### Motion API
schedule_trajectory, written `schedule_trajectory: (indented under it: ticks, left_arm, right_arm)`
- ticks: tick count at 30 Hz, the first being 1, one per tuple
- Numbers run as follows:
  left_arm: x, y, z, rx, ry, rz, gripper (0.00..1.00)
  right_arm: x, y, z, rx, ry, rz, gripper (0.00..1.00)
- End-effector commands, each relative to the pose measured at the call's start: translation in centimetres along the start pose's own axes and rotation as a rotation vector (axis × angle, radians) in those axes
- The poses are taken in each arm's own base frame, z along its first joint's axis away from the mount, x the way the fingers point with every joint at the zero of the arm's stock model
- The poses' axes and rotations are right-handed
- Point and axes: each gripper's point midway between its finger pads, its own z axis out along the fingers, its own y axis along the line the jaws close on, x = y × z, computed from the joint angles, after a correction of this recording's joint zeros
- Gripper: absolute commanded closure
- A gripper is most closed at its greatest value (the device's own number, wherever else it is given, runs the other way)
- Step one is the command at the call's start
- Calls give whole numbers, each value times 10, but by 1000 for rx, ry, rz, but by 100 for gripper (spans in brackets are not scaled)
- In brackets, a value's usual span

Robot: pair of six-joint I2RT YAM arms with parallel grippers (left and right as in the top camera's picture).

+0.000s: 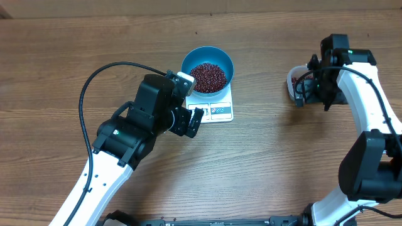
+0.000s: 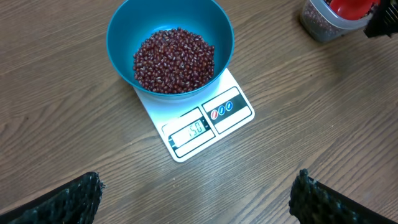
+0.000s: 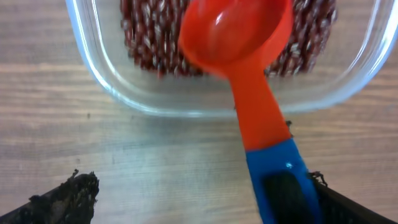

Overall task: Scoop item into bowl and weigh 150g on scale
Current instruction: 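Lower the red scoop into the bean tub with the right gripper, then open the right gripper and release the scoop handle in the tub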

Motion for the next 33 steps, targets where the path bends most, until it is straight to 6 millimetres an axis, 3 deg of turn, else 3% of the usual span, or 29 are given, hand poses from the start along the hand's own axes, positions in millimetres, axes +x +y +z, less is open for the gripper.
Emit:
schedule_trajectory:
  ticks: [1, 16, 24, 33]
  left_arm:
    - [4, 1, 4, 4, 11, 17, 1]
    - [4, 1, 4, 4, 11, 17, 1]
    - [4, 1, 4, 4, 11, 17, 1]
    - [4, 1, 4, 4, 11, 17, 0]
  right_arm:
    - [6, 0, -6, -16, 1, 3, 0]
    - [-1, 11, -11, -80, -34, 35, 0]
    - [-14, 6, -47, -72, -148, 97, 0]
    - [-5, -1, -93, -43, -268, 158, 0]
